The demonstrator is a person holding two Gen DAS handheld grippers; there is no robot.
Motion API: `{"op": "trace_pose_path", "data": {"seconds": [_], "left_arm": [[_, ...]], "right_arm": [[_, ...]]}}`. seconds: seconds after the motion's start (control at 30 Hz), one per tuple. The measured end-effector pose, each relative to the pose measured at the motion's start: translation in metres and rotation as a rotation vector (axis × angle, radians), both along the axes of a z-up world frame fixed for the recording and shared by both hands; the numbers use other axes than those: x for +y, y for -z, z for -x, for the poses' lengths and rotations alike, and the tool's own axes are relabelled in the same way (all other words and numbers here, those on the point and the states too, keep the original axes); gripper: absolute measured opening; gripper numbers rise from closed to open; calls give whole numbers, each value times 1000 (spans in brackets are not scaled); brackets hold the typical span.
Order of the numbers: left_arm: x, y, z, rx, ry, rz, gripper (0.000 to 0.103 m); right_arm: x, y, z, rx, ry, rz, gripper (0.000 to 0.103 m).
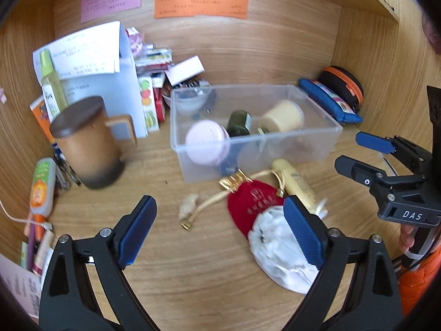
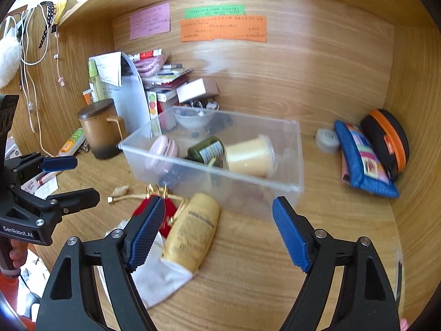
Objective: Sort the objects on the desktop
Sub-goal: 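Withdraw both tools from the bin toward the remaining desk items, then grasp the white drawstring bag with the left tool while the right tool grasps the yellow tube bottle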
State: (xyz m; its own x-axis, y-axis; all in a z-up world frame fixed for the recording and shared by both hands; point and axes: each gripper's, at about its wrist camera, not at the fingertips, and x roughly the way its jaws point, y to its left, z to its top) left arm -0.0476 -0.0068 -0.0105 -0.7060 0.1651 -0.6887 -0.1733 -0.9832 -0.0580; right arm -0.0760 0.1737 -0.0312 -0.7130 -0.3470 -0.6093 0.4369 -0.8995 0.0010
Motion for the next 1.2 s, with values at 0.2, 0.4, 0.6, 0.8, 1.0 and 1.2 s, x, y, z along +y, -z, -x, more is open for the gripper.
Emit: {"op": "trace_pose_path", "data": {"seconds": [0.2, 0.4, 0.6, 0.8, 1.0, 1.2], "left_arm": [[13, 9, -14, -9, 11, -15, 94], [32, 25, -24, -46, 51, -18, 94], [51, 49, -21, -105, 87, -5, 94], [57, 64, -8, -140, 82, -57, 91], [60, 63, -15, -112, 107, -57, 69], [45, 54, -24, -84, 81, -75, 59]], "right_arm": [[10, 17, -14, -32, 14, -8, 78], [20, 32, -25, -62, 29, -5, 78], [32, 40, -28, -87, 46, -1, 79], [35, 40, -30, -85, 44, -3, 79], [28, 41, -28, -92, 25, -8, 79], [11, 46, -26, -112, -7, -16, 79]]}}
